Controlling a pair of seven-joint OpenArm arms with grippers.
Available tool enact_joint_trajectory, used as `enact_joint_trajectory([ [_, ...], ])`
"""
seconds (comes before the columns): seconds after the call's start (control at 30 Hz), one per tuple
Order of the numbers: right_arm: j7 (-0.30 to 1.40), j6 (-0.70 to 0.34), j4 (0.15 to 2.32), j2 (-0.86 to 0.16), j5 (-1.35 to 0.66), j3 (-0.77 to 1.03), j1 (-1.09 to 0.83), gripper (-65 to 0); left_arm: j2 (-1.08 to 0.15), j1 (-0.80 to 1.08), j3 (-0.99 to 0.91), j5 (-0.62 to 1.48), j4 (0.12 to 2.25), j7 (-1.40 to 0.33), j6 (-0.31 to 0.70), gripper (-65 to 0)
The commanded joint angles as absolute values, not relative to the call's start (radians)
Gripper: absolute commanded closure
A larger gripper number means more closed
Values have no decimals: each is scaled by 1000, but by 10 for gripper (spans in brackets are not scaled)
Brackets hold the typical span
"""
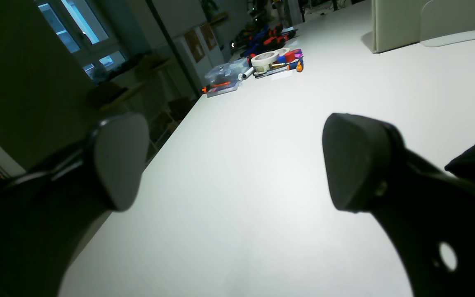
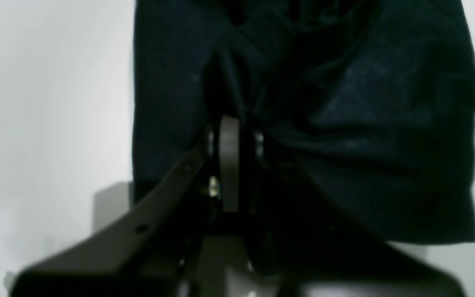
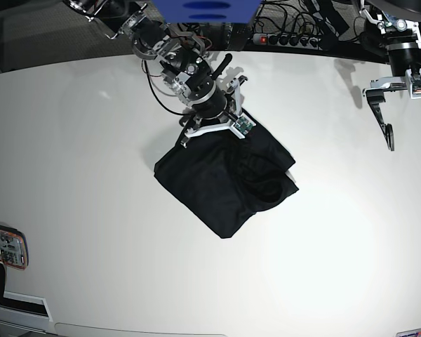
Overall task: Fold the T-shirt properly
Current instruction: 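Lift the right gripper off the bundle and hold it above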
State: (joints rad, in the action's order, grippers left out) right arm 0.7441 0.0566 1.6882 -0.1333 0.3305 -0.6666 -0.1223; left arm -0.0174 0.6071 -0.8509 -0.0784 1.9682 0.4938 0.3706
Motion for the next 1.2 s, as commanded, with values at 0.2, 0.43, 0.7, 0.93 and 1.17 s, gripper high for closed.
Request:
enact_joint_trajectory([
  [0.2,742,62,1867,-124,334,-665,-117,0,-27,615,-854,-61,1985,524,364,-647],
  [0.43,809,62,1880,-127,334,-671,-117,0,-27,613,-854,-61,1985,522,364,-647],
  [0.7,809,62,1888,-189,335,-674,-130,0,-27,613,-854,-61,1985,521,364,-647],
  [0.93,808,62,1885,-308,335,-674,-183,0,-28,610,-834,-61,1985,519,364,-647],
  [1.17,808,62,1883,-309,335,-674,-183,0,-27,610,-805,-62,1985,519,364,-647],
])
